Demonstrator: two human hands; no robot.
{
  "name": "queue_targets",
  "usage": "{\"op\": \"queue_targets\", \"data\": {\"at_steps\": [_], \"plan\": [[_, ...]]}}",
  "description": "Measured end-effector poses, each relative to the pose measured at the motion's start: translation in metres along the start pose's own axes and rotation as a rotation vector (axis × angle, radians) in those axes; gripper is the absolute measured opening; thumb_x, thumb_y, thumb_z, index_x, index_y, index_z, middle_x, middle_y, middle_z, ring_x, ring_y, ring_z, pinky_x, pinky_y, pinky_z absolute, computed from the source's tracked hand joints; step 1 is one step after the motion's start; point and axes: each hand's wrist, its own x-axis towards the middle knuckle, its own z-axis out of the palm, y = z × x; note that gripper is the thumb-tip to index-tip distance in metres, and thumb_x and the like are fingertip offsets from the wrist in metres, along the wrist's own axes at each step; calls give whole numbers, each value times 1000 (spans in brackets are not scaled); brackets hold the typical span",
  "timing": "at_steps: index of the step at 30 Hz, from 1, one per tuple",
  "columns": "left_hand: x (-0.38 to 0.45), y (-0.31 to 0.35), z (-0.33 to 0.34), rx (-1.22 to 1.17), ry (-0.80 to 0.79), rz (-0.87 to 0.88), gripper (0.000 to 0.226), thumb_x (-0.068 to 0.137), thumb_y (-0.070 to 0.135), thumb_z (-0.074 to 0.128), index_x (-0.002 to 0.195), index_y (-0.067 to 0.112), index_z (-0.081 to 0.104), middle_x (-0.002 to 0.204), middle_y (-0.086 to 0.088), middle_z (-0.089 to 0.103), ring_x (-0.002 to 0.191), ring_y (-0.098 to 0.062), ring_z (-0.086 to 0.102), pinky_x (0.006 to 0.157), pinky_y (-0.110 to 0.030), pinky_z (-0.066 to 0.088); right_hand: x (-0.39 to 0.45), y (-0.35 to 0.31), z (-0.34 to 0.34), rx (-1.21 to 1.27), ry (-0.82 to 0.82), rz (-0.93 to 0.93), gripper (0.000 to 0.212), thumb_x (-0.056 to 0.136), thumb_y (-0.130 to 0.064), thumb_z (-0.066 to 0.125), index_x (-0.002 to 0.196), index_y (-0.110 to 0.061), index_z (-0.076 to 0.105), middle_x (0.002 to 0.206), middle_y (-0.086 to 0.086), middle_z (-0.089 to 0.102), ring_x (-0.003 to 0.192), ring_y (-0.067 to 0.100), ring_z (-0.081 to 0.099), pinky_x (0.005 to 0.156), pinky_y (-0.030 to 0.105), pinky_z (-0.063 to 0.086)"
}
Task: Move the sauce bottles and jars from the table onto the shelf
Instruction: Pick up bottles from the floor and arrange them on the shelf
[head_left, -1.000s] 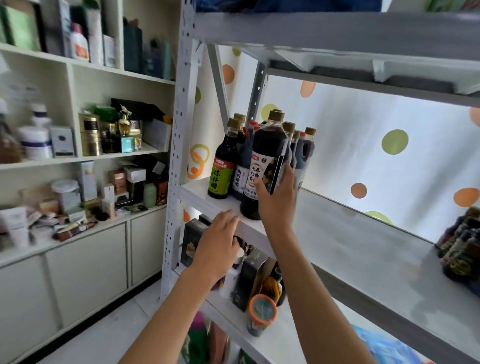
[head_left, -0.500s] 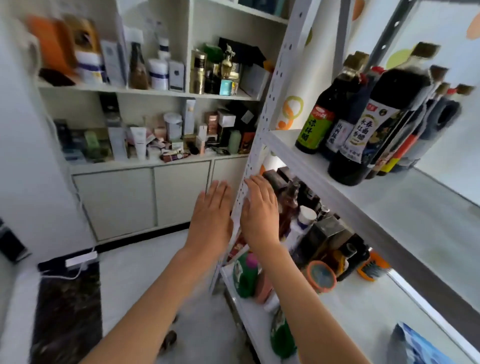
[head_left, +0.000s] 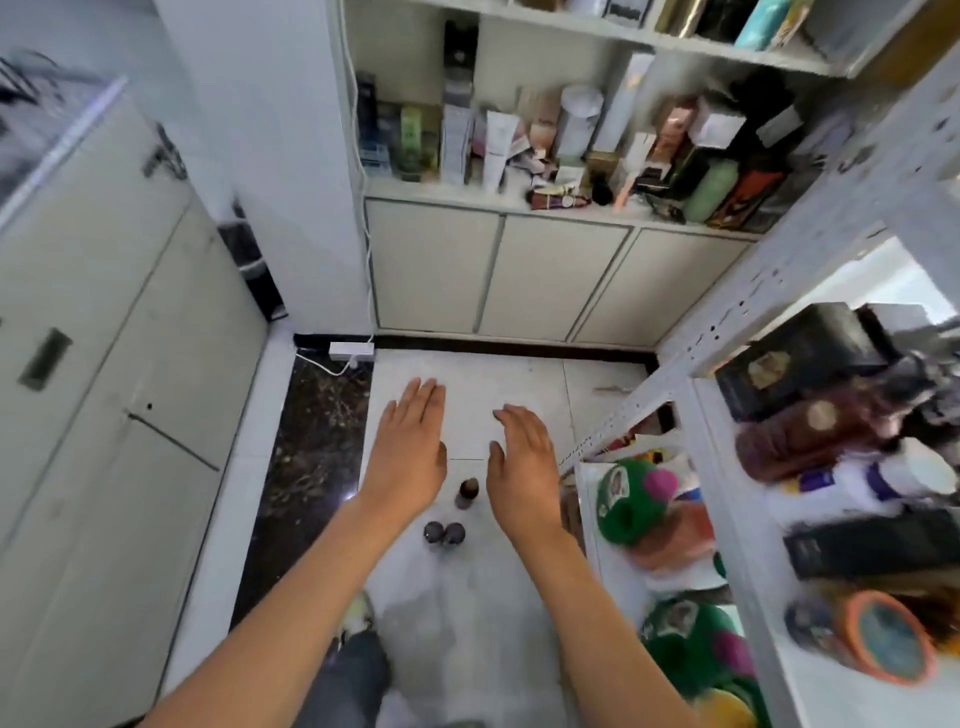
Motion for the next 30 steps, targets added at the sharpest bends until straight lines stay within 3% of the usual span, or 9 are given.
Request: {"op": "queue_targets", "data": {"at_steps": [6, 11, 14, 16, 20, 30], "plan": [[4, -65, 56, -115, -108, -153, 63, 90, 3, 48, 150, 3, 27, 156, -14, 28, 147, -27, 18, 120, -36, 17, 1, 10, 57, -33, -230, 113, 37, 95, -3, 53, 133, -4, 56, 140, 12, 54, 135, 28, 45, 115, 36, 33], [-4, -121, 119, -100, -298, -317, 63, 95, 12, 47, 152, 9, 21, 157, -10, 26, 146, -24, 20, 119, -32, 18, 4, 30, 104, -77, -449, 190, 41, 98, -6, 49, 138, -13, 50, 143, 3, 48, 133, 20, 43, 110, 31, 36], [-13, -146, 162, -53, -463, -392, 60, 98, 18, 43, 152, 8, 20, 158, -9, 24, 146, -24, 21, 119, -33, 20, 5, 57, 142, -83, -485, 281, 40, 100, -12, 49, 140, -13, 49, 145, 4, 48, 133, 20, 44, 111, 32, 37], [-21, -160, 194, -21, -567, -439, 58, 97, 21, 44, 151, 9, 23, 155, -9, 30, 142, -25, 28, 115, -37, 29, 6, 76, 172, -60, -489, 399, 40, 100, -14, 50, 140, -13, 49, 144, 5, 49, 133, 21, 45, 112, 35, 38], [-27, -169, 252, 12, -664, -512, 55, 98, 21, 42, 149, 10, 26, 150, -8, 36, 137, -25, 35, 108, -38, 35, 2, 113, 228, 22, -556, 513, 39, 100, -14, 49, 139, -15, 48, 143, 5, 48, 134, 21, 43, 113, 35, 36], [-31, -162, 394, -153, -612, -695, 52, 99, 18, 41, 149, 10, 28, 151, -9, 35, 136, -28, 36, 111, -42, 34, -6, 242, 342, 30, -748, 604, 41, 101, -15, 48, 141, -17, 45, 146, 2, 45, 134, 20, 45, 109, 31, 36]]}}
